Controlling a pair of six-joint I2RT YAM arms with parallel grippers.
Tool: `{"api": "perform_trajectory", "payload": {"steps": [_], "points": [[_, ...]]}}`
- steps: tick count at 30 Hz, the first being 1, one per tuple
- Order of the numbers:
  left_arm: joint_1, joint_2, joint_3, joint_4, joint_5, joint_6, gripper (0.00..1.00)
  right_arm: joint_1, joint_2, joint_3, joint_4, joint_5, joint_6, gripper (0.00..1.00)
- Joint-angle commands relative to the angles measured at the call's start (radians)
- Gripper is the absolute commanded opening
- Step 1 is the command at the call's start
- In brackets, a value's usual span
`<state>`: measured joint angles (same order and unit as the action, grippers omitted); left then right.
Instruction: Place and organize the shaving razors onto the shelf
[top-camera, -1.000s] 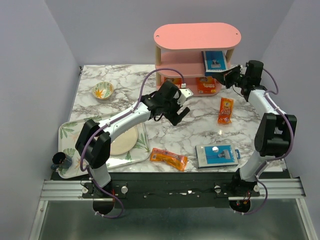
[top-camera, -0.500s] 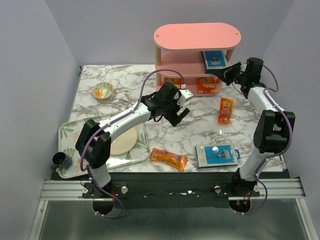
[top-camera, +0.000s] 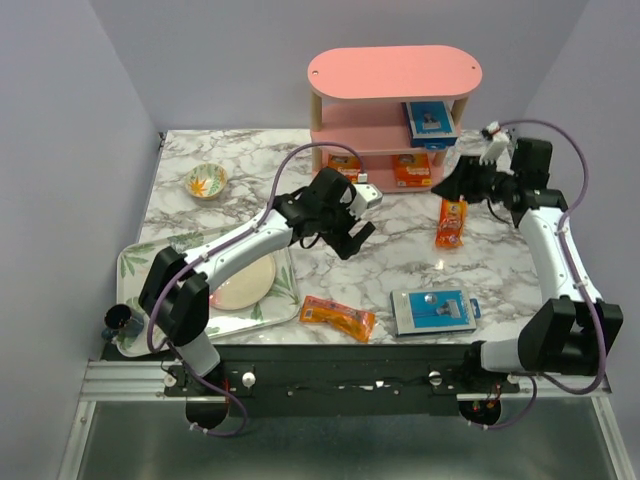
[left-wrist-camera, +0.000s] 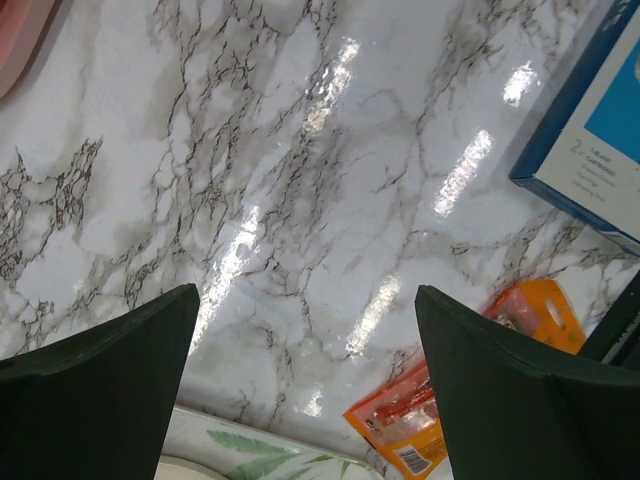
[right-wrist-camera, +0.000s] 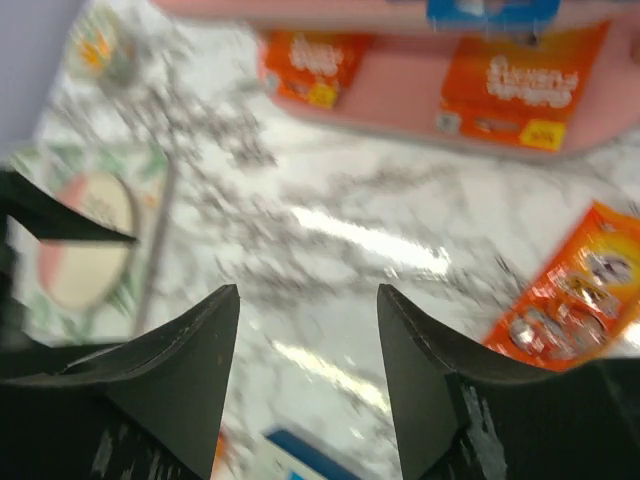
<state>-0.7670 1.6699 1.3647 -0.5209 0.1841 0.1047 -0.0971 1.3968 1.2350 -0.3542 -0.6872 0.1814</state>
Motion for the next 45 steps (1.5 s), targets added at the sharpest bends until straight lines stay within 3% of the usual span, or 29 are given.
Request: {"api": "perform_trajectory", "payload": {"steps": [1, 4, 5, 8, 13, 17, 24, 37, 41, 45], "points": [[-0.002, -0.07, 0.062, -0.042, 0.104, 0.03, 0.99, -0.107, -0.009, -0.1, -0.504, 0.041, -0.684, 0.65], [-0.002, -0.105, 0.015, 0.004, 0.097, 0.044, 0.99, -0.249, 0.106, -0.031, -0.763, -0.009, -0.898, 0.61], [-0.002, -0.116, -0.001, 0.013, 0.097, 0.058, 0.99, -0.31, 0.146, 0.036, -0.907, -0.017, -0.954, 0.55], [0.0, -0.147, -0.064, 0.021, 0.104, 0.09, 0.98, -0.369, 0.264, 0.098, -1.06, 0.047, -1.114, 0.51], [0.001, -0.197, -0.157, 0.035, 0.113, 0.09, 0.98, -0.371, 0.269, -0.006, -1.002, 0.217, -1.264, 0.55], [0.003, -0.211, -0.184, 0.042, 0.103, 0.078, 0.99, -0.371, 0.278, -0.075, -0.904, 0.267, -1.252, 0.67], [0.017, -0.179, -0.167, 0.041, 0.089, 0.076, 0.99, -0.371, 0.338, -0.137, -0.845, 0.331, -1.272, 0.62], [0.026, -0.15, -0.164, 0.036, 0.064, 0.081, 0.99, -0.322, 0.401, -0.222, -0.855, 0.273, -1.343, 0.57], [0.026, -0.15, -0.165, 0.033, 0.063, 0.081, 0.99, -0.29, 0.422, -0.241, -0.877, 0.244, -1.359, 0.48], [0.029, -0.151, -0.165, 0.035, 0.061, 0.075, 0.99, -0.274, 0.435, -0.204, -0.946, 0.167, -1.343, 0.21]]}}
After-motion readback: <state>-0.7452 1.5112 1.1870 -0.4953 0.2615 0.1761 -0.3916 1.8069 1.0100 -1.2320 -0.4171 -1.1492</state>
